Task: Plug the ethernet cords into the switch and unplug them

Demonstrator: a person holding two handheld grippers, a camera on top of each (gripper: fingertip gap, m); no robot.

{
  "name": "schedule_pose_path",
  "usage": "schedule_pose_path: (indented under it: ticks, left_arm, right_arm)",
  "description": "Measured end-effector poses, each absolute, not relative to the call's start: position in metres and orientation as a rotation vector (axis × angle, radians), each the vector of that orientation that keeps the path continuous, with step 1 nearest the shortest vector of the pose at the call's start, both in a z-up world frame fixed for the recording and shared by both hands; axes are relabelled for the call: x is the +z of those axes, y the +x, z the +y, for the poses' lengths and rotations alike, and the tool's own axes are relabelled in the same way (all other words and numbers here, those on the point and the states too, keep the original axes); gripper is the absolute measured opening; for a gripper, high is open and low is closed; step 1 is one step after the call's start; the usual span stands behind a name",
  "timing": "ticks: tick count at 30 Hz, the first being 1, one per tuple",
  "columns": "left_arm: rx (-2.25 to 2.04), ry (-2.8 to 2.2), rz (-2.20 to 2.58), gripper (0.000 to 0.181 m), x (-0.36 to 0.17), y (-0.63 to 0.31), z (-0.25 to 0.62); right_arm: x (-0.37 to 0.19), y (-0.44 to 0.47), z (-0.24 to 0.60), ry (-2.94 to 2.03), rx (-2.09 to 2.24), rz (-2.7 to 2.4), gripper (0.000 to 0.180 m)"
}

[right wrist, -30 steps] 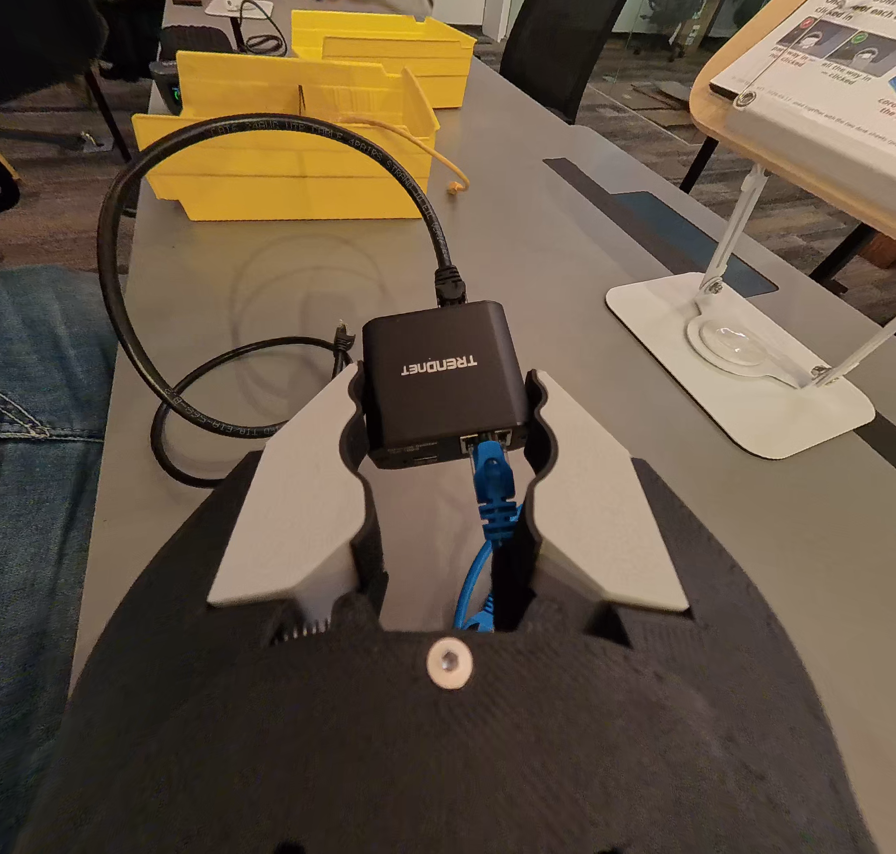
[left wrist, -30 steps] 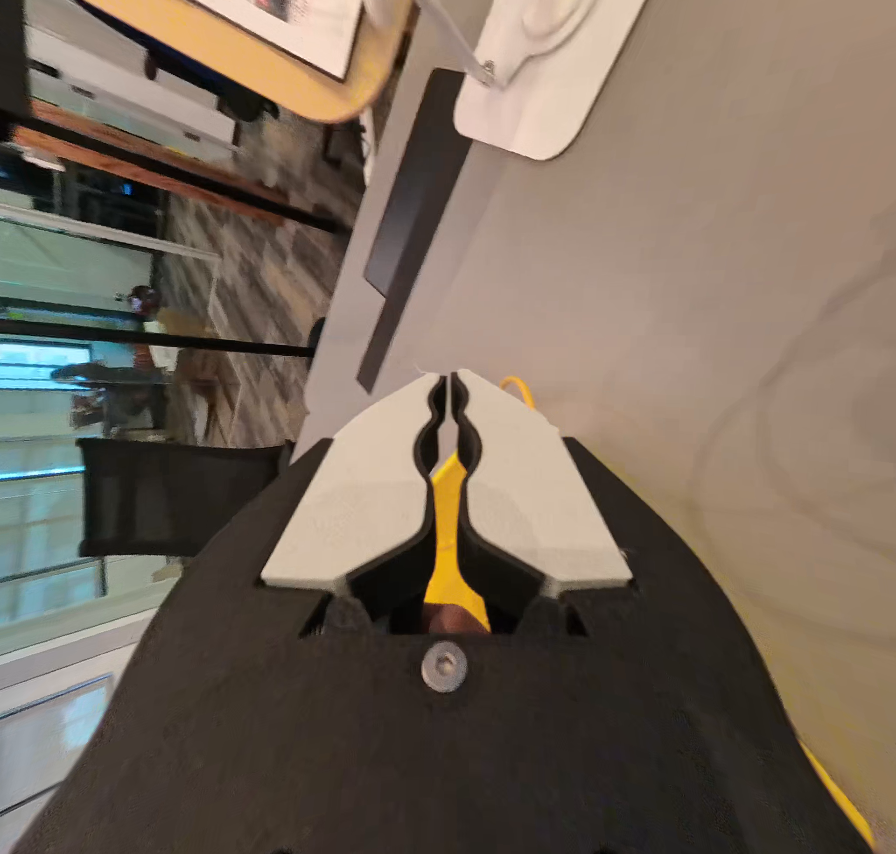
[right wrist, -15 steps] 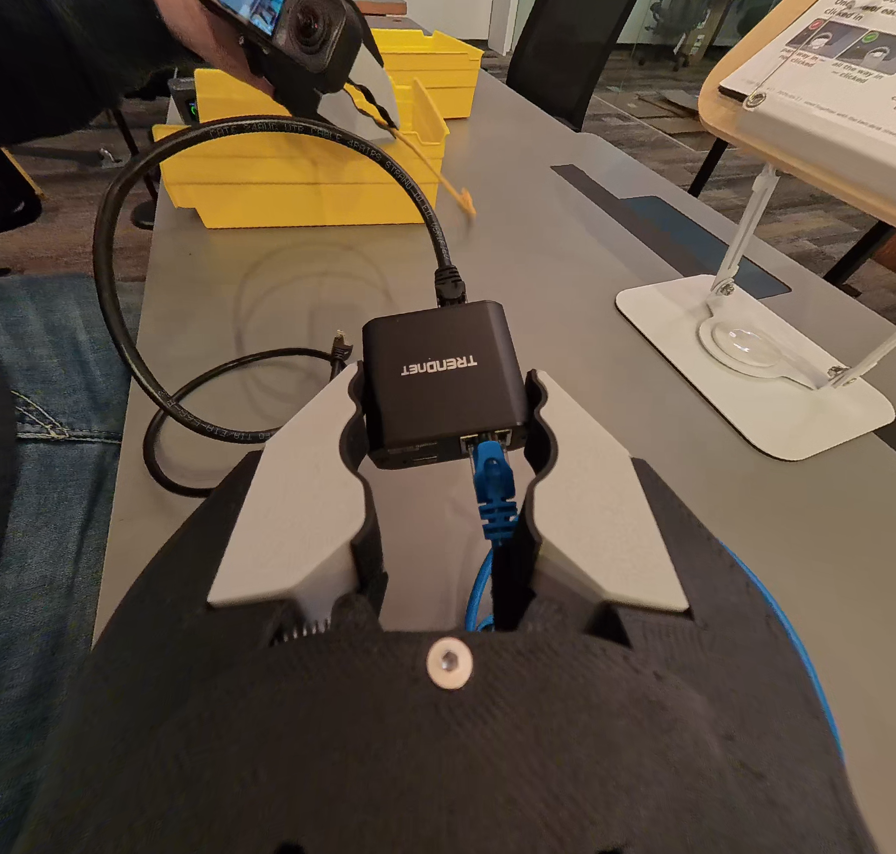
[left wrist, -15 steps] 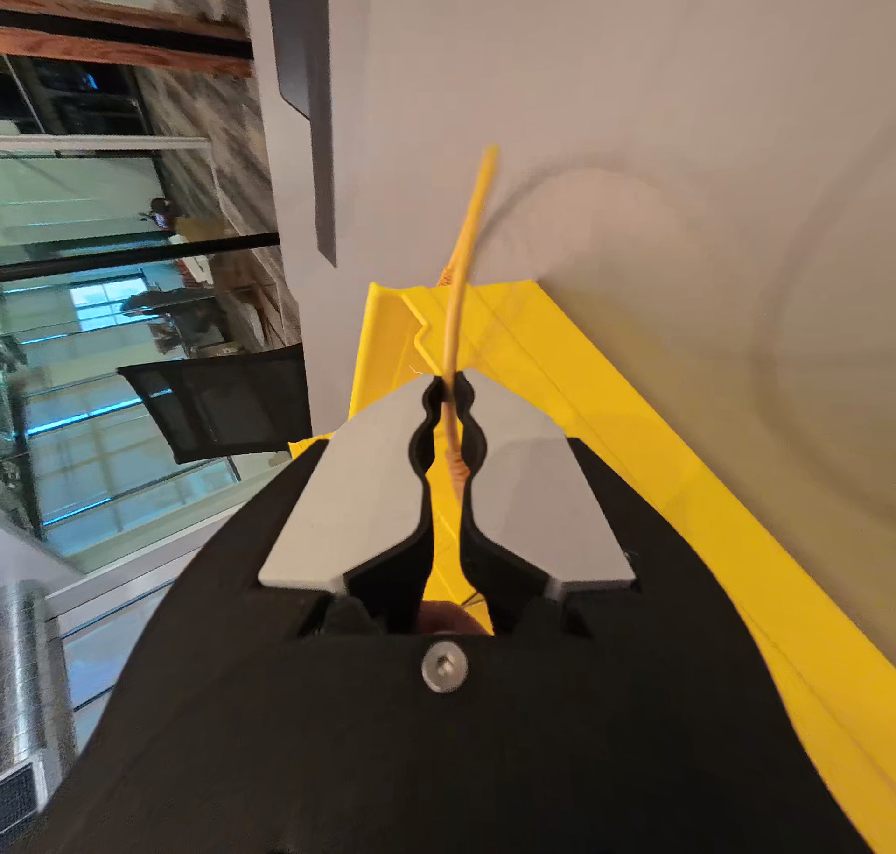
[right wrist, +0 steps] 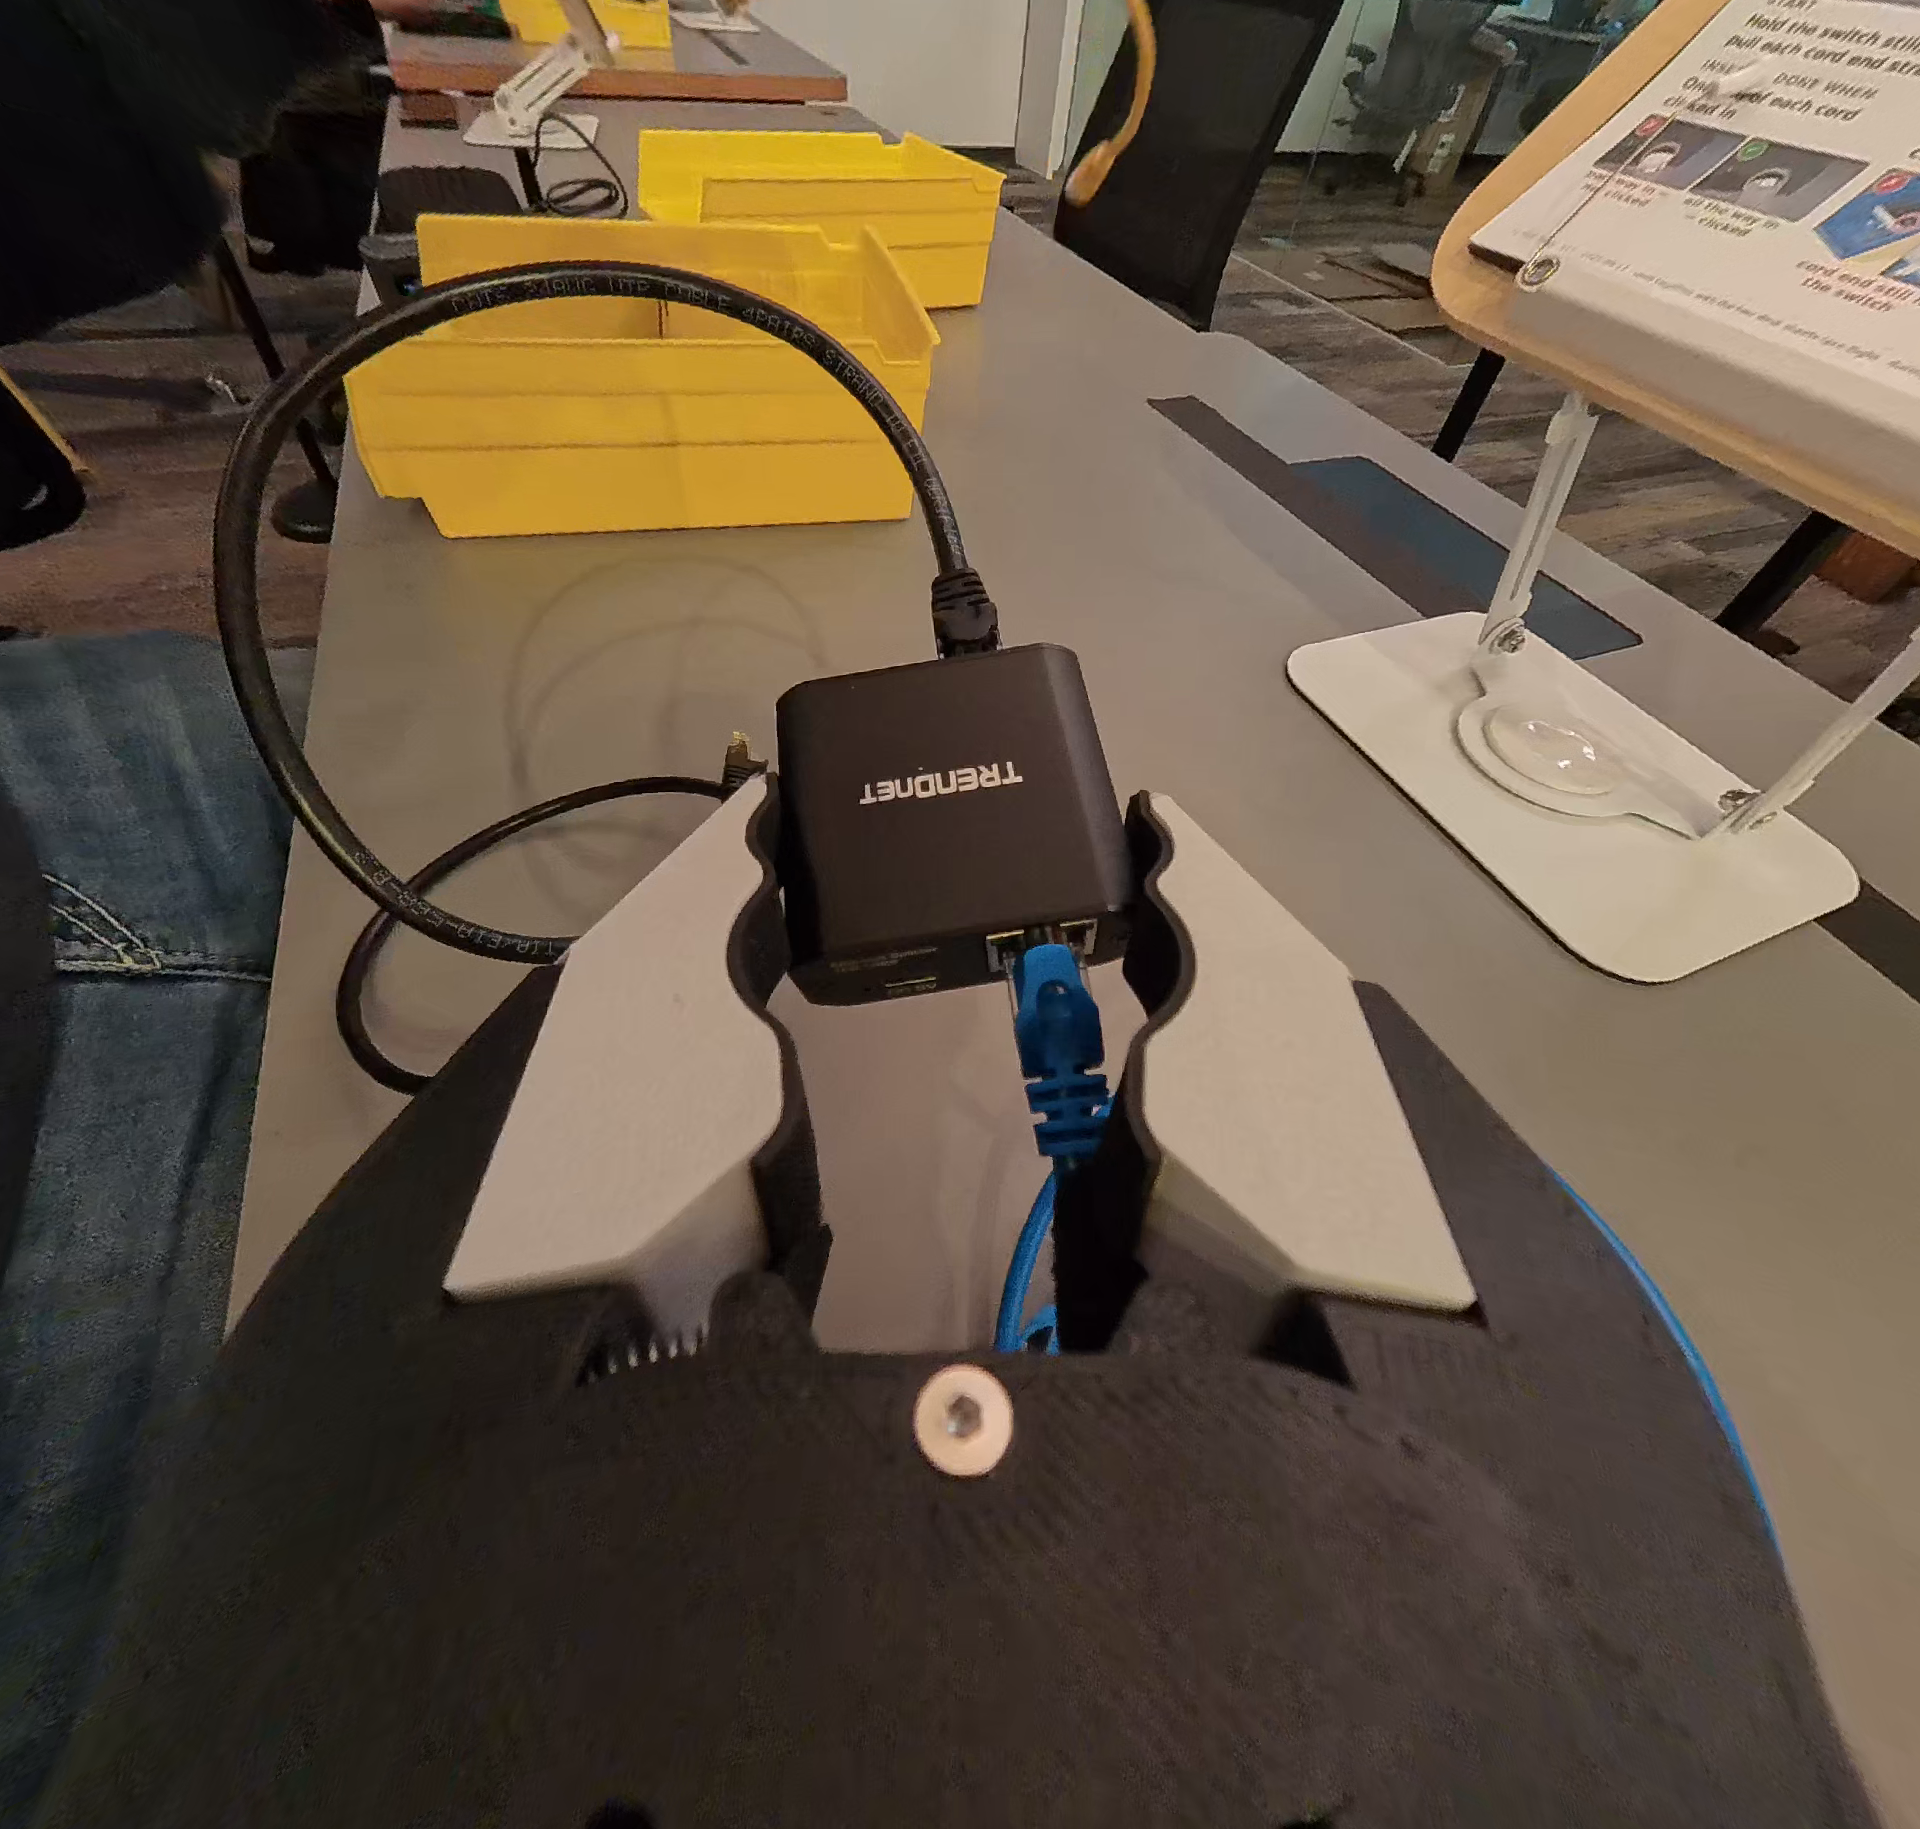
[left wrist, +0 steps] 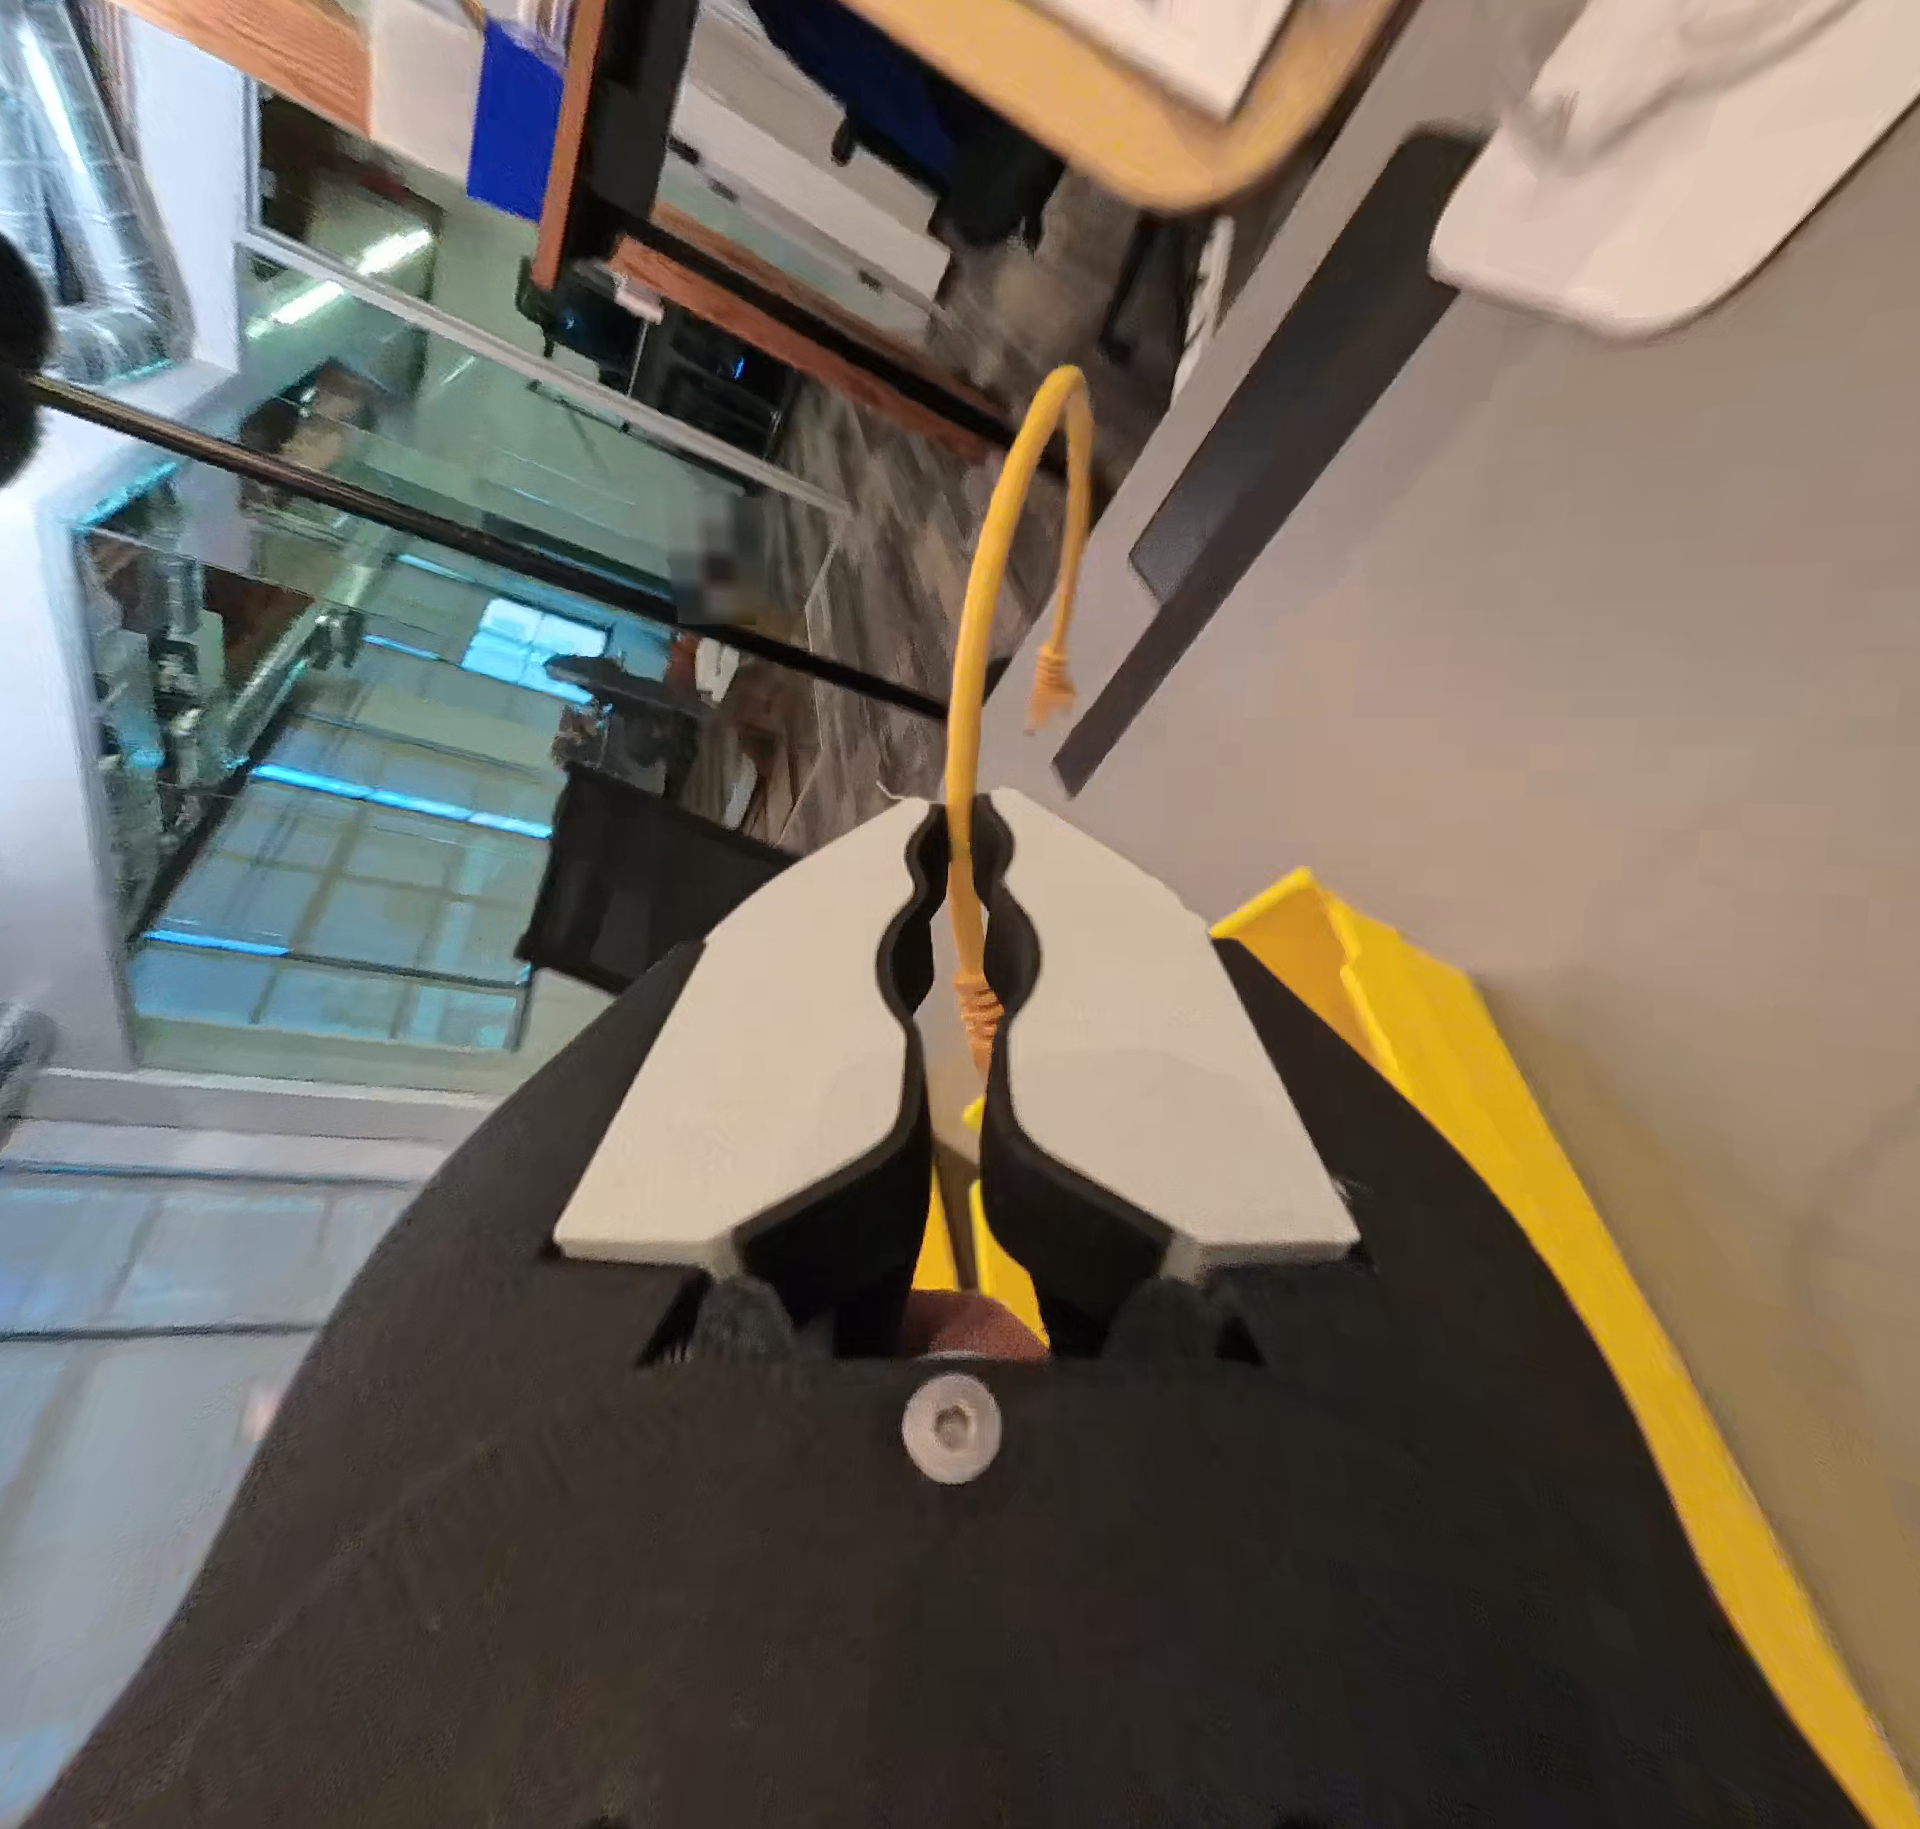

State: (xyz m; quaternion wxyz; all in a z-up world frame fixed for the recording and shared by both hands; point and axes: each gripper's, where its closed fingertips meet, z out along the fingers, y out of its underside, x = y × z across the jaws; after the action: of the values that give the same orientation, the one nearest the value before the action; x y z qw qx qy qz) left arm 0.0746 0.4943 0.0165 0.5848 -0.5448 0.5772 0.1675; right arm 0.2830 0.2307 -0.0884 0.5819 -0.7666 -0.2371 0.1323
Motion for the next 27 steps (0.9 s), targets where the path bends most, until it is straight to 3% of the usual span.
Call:
schedule_pose_path:
  ticks: [3,6,12,17,27]
  left_arm:
    - [0.109,-1.300,1.343,0.004,0.033,0.102,0.452]
    - [-0.155,-1.340,1.373,0.004,0.017,0.133,0.407]
    - [-0.784,-1.675,1.407,0.004,-0.091,0.172,0.339]
    - [-1.148,-2.019,1.124,0.004,-0.154,0.166,0.350]
    - [-0.951,-2.196,1.136,0.006,-0.206,0.139,0.358]
  right_arm:
    - [-0.083,0.282,0.227,-1.776,0.308,-0.553,0.062]
    - [-0.076,0.282,0.221,-1.757,0.317,-0.551,0.062]
    - [-0.067,0.280,0.210,-1.739,0.325,-0.559,0.062]
    - [-0.065,0.279,0.205,-1.734,0.338,-0.554,0.062]
    - [-0.070,0.278,0.208,-1.748,0.352,-0.551,0.062]
